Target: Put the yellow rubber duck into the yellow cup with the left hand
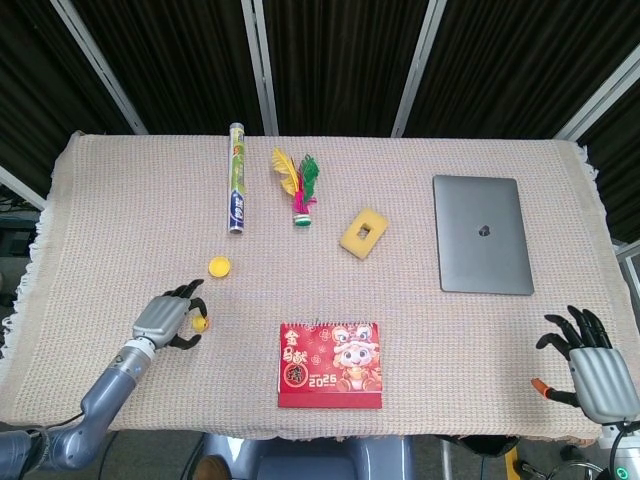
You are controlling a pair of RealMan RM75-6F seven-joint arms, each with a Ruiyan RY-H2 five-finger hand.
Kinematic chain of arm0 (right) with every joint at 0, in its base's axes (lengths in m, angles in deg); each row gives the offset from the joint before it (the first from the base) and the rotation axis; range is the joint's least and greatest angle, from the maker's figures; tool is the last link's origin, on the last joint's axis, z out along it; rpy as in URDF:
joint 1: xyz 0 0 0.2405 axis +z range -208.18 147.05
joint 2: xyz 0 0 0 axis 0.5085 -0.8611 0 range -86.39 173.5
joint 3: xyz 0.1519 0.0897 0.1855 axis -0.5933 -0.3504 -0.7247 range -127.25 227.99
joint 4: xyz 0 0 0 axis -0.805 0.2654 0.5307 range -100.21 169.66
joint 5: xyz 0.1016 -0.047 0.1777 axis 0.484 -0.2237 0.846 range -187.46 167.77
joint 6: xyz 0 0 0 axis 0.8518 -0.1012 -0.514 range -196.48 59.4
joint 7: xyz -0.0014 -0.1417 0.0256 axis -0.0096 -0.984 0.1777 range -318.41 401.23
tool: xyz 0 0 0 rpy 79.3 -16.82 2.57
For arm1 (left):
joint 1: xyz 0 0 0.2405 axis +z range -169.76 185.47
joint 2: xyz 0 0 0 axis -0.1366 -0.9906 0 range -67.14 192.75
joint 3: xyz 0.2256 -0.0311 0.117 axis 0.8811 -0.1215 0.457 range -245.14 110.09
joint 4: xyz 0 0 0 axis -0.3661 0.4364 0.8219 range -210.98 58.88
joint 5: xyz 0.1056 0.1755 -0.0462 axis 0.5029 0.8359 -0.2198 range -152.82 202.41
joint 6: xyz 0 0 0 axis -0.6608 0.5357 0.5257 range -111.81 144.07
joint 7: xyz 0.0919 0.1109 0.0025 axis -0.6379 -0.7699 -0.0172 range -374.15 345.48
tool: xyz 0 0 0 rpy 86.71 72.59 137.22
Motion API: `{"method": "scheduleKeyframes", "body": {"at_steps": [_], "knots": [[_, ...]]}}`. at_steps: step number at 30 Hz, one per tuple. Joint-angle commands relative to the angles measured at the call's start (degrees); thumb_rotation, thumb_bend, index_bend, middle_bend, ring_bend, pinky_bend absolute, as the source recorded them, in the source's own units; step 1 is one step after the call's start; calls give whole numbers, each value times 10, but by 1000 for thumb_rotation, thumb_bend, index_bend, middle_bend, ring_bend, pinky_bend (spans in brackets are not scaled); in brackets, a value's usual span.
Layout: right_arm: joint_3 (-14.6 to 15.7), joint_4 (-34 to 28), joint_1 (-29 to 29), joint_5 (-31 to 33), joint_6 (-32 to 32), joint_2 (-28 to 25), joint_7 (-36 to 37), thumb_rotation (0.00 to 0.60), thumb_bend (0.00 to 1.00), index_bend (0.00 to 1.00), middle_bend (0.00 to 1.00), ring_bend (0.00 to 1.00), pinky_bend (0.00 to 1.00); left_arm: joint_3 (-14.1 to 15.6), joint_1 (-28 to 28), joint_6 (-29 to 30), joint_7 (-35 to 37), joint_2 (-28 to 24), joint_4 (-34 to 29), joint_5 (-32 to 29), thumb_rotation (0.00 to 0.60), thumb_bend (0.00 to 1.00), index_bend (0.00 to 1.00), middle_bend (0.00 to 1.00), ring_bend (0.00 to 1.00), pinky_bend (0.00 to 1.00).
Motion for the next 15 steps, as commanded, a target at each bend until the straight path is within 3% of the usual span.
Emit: {"method": "scheduleKeyframes", "body": {"at_steps": [1, 15], "knots": [[0, 0, 0, 0, 0, 0, -1, 600, 29, 444, 189, 0, 0, 3, 2, -2, 4, -2, 4, 1, 600, 326, 383, 0, 80, 182], [-1, 0, 0, 2, 0, 0, 2, 600, 30, 444, 189, 0, 0, 5, 1, -12, 15, 11, 23, -3, 600, 326, 385, 0, 81, 182]]}}
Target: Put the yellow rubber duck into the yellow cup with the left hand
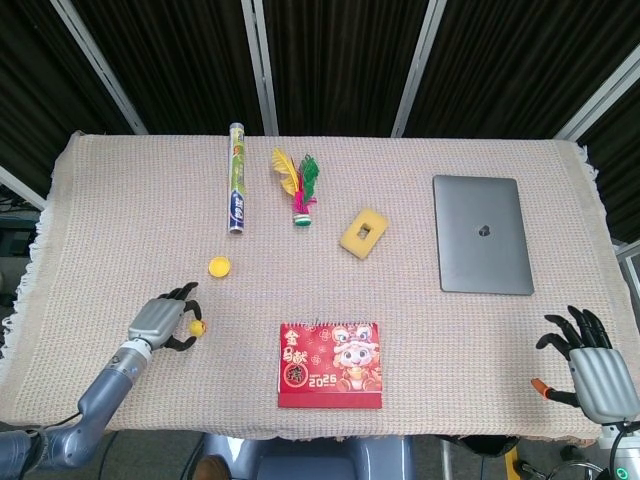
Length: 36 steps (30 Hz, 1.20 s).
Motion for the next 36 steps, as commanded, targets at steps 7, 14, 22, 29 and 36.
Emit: {"method": "scheduleKeyframes", "body": {"at_steps": [7, 14, 22, 29, 36], "knots": [[0, 1, 0, -1, -1, 0, 0, 600, 29, 444, 188, 0, 0, -1, -1, 2, 2, -3, -9, 4, 600, 327, 386, 0, 81, 182], [0, 1, 0, -1, -2, 1, 0, 600, 29, 444, 189, 0, 0, 3, 0, 2, 2, -6, -11, 5, 600, 326, 386, 0, 81, 181], [0, 1, 0, -1, -1, 1, 0, 600, 29, 444, 188, 0, 0, 6, 1, -1, 7, -11, -8, 2, 600, 326, 386, 0, 81, 181], [0, 1, 0, 0, 0, 0, 0, 600, 29, 444, 189, 0, 0, 4, 1, -5, 13, -11, -1, 0, 600, 326, 387, 0, 81, 181], [-1, 1, 0, 1, 0, 0, 2, 600, 30, 444, 188, 0, 0, 4, -2, -8, 12, -10, 1, -2, 600, 330, 395, 0, 82, 181]]}}
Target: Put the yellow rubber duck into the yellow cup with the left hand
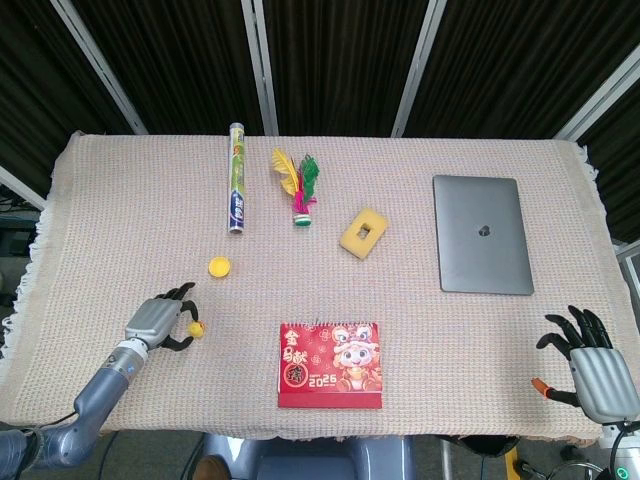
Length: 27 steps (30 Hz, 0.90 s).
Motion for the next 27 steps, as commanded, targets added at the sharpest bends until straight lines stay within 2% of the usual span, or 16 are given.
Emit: {"method": "scheduleKeyframes", "body": {"at_steps": [1, 8, 27], "knots": [[0, 0, 0, 0, 0, 0, 0, 600, 30, 444, 188, 0, 0, 0, -1, 0, -1, 1, 0, -1, 600, 333, 396, 0, 82, 181], [0, 1, 0, 0, -1, 0, 1, 600, 29, 444, 188, 0, 0, -2, -3, 5, -6, 4, -3, -3, 600, 370, 418, 0, 83, 181], [0, 1, -1, -1, -2, 0, -1, 600, 29, 444, 188, 0, 0, -4, -1, 12, -4, -1, -6, -10, 600, 388, 448, 0, 84, 180]]}}
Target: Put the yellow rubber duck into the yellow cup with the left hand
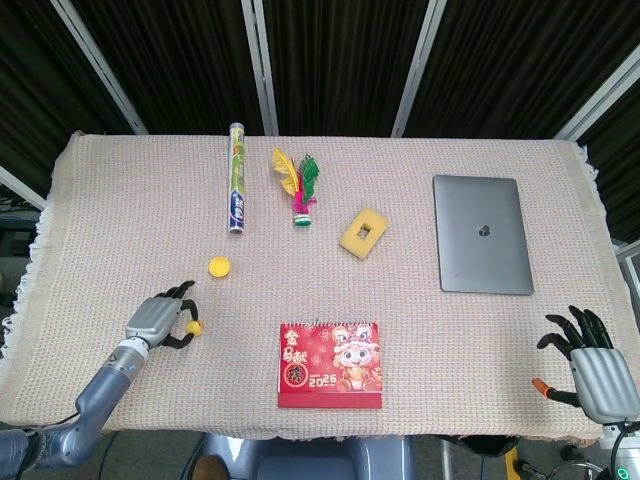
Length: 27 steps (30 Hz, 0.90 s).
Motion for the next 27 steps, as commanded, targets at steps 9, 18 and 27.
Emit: {"method": "scheduleKeyframes", "body": {"at_steps": [9, 18, 27], "knots": [[0, 0, 0, -1, 0, 0, -1, 600, 29, 444, 188, 0, 0, -16, 3, 26, 17, -19, -9, 48, 600, 389, 458, 0, 83, 180], [0, 1, 0, -1, 0, 0, 0, 600, 29, 444, 188, 0, 0, -21, 15, 36, 55, -42, 33, 95, 600, 389, 458, 0, 84, 178], [1, 0, 0, -2, 0, 0, -2, 600, 29, 444, 188, 0, 0, -21, 25, 34, 90, -30, 90, 123, 600, 388, 466, 0, 84, 174]]}}
